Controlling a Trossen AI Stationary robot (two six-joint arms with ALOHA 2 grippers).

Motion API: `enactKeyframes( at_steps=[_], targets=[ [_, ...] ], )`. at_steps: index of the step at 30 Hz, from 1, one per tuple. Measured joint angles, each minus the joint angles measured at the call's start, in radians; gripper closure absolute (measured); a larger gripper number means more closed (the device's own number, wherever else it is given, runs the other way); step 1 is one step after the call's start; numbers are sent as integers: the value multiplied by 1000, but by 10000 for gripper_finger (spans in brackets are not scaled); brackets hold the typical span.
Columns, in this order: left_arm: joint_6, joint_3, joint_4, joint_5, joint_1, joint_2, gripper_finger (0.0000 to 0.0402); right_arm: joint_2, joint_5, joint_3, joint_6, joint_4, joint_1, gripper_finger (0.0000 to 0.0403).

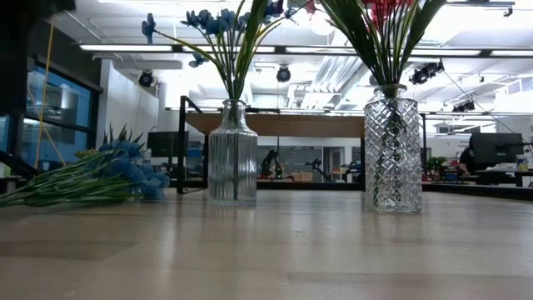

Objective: Pick and place flowers into a vace then onto a shelf
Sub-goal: Put the blue flowers into the left transparent flower vase

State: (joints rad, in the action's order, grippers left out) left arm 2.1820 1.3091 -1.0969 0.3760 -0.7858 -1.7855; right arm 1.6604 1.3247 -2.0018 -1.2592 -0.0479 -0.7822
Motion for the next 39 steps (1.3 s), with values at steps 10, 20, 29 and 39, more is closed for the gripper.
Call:
enactKeyframes(
  at_steps=[10,20,29,39],
  targets=[
    [-31,-82,61,-65,28,0,251,0,0,0,-5,0,0,320],
    [-89,-82,108,-32,67,-7,179,0,-3,0,-5,0,0,320],
    [-148,-100,120,-75,121,-31,176,0,-1,0,-5,0,-5,320],
    [-136,-197,252,-124,125,-33,176,0,0,0,-5,0,-20,320]
  ],
)
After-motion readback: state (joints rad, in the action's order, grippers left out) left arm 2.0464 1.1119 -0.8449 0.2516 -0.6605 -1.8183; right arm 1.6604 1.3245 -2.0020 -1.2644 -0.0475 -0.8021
